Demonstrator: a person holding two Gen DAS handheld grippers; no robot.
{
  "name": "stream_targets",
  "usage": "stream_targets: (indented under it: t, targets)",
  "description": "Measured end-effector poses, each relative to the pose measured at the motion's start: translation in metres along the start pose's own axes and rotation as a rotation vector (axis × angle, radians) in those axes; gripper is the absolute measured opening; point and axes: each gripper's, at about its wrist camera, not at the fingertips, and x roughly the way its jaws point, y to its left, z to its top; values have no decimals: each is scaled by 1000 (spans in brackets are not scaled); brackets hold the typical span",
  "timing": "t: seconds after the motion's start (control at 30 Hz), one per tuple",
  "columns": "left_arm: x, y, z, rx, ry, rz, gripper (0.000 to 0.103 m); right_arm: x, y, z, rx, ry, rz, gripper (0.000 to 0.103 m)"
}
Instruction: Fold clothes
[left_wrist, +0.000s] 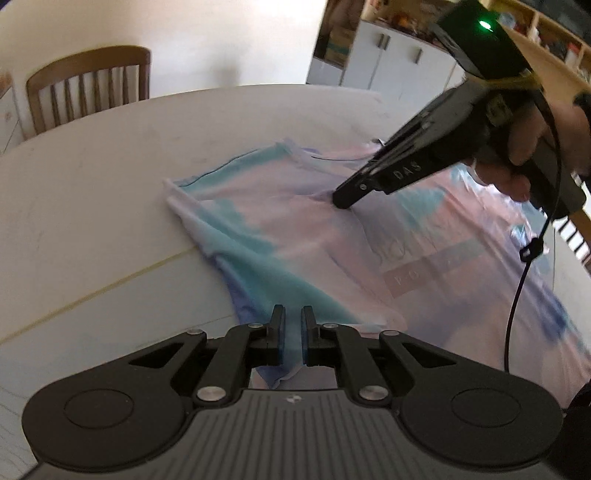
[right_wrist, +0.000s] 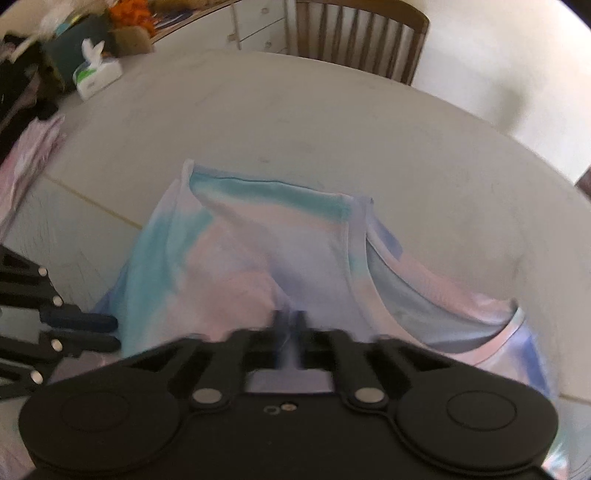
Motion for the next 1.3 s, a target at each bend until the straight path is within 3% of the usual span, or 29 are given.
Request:
stream_targets:
  t: [0.03, 0.1, 0.2, 0.23, 0.27, 0.37, 0.67, 0.97, 1.03, 1.07, 1.1, 1.13, 1.17, 1.3]
  targets:
    - [-1, 1, 0, -3, -2, 4, 7, -2, -2, 1, 1, -5, -12, 71]
    - [-3, 5, -2, -5, -4, 10, 7, -6, -7, 1, 13, -9, -36, 64]
    - [-4, 6, -4, -6, -6, 10, 7, -6, -15, -1, 34, -4, -72, 68]
    - [-2, 7, -3, -4, -6, 11, 7, -5, -16, -2, 38, -4, -71, 80]
    - [-2, 6, -1, 4, -4, 15, 7, -5, -17, -3, 43, -4, -70, 103]
    - [0, 0, 2, 41, 10, 30, 7, -3, -20, -6, 56, -3, -67, 103]
    - [4, -16, 22, 127, -9, 26, 7, -63, -85, -56, 169, -20, -108, 103]
    - [29, -1, 51, 151, 51, 31, 11, -95, -169, -145, 489, 12, -220, 103]
    - [34, 4, 55, 146, 65, 37, 18, -102, -187, -166, 563, 19, -242, 103]
    - [36, 6, 57, 132, 73, 28, 29, -105, -196, -177, 601, 23, -254, 103]
    - [39, 8, 59, 122, 81, 16, 49, -109, -205, -187, 638, 27, -265, 103]
    - [40, 10, 60, 115, 87, 5, 59, -112, -214, -198, 676, 31, -276, 103]
    - [40, 9, 61, 116, 90, -7, 64, -115, -223, -209, 713, 35, -287, 103]
    - [43, 7, 63, 118, 117, -31, 64, -119, -246, -237, 819, 50, -324, 103]
